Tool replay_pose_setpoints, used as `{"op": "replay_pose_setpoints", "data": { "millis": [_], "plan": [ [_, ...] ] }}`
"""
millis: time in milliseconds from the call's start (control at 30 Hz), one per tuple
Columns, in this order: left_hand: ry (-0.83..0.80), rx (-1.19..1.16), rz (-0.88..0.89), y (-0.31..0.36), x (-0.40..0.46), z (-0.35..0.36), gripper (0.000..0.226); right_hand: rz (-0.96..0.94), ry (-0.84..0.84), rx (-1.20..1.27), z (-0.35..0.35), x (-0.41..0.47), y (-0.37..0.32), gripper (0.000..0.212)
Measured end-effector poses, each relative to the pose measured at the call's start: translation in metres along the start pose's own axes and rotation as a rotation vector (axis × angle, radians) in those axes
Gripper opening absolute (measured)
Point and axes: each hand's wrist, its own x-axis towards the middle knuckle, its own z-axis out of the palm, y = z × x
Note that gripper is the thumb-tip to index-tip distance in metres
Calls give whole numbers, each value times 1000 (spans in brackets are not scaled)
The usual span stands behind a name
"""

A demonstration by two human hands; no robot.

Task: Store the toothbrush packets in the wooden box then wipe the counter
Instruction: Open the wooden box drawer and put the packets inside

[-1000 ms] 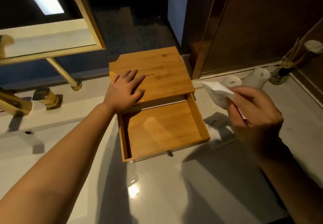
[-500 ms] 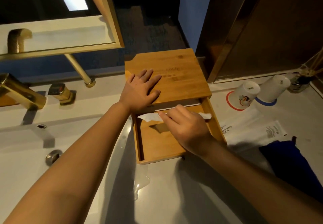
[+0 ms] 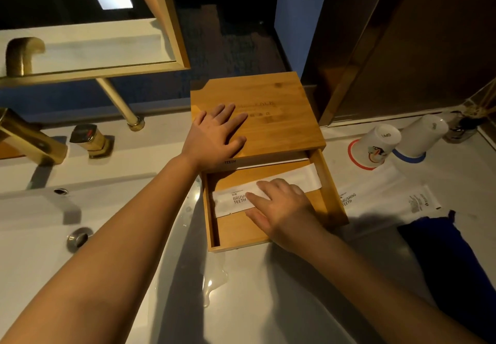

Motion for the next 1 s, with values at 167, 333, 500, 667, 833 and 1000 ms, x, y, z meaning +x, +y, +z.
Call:
{"op": "replay_pose_setpoints", "data": {
  "millis": [167,333,500,667,833,1000],
  "plan": [
    [-5,-1,-3,-1,-1,1,59,150,-245,-5,4,-5,-4,61],
    [-16,0,-1,2,-1,0,59,245,-355,-6,7,10,-7,65],
    [-15,12,-6,1,-1,-1,59,271,-328,-60,8,26,-9,66],
    [-18,17,0,2,-1,-2,59,271,-306,-64,8,30,-14,69],
    [-25,16,0,1,0,-1,61,236,-311,-74,9,27,-12,68],
    [-28,26,-3,1,0,-1,61,197,-304,-69,11,27,-4,64]
  ]
}}
